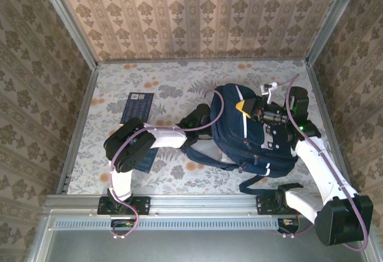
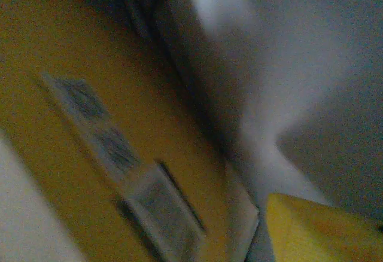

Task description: Pack the student bag

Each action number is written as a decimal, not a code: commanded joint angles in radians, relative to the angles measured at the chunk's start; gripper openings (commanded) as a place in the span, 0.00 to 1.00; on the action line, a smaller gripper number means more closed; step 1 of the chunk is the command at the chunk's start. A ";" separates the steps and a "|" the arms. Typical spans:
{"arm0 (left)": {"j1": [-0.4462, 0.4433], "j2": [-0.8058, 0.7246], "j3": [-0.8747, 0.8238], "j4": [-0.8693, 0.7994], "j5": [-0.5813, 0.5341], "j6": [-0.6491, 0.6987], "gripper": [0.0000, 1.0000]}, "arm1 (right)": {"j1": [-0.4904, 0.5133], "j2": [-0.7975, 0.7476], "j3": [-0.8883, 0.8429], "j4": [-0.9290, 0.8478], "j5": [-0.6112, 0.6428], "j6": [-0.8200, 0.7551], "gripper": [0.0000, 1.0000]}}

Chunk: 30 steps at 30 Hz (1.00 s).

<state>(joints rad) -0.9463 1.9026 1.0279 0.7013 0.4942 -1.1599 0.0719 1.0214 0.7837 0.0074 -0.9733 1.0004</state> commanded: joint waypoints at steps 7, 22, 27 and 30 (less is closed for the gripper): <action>0.039 -0.202 -0.078 -0.169 -0.030 0.082 0.83 | -0.019 -0.050 0.028 0.043 0.000 -0.045 0.00; 0.114 -0.482 -0.236 -0.394 -0.076 0.106 0.84 | -0.034 -0.100 0.046 -0.213 0.164 -0.222 0.00; 0.138 -0.700 -0.236 -0.714 -0.207 0.220 0.84 | -0.035 -0.118 0.027 -0.282 0.303 -0.270 0.00; 0.176 -0.838 -0.250 -0.896 -0.299 0.241 0.84 | -0.006 -0.113 0.006 -0.322 0.397 -0.299 0.00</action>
<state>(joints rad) -0.8005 1.1645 0.7853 0.0376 0.3107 -0.9894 0.0528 0.9195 0.7849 -0.2462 -0.7490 0.7624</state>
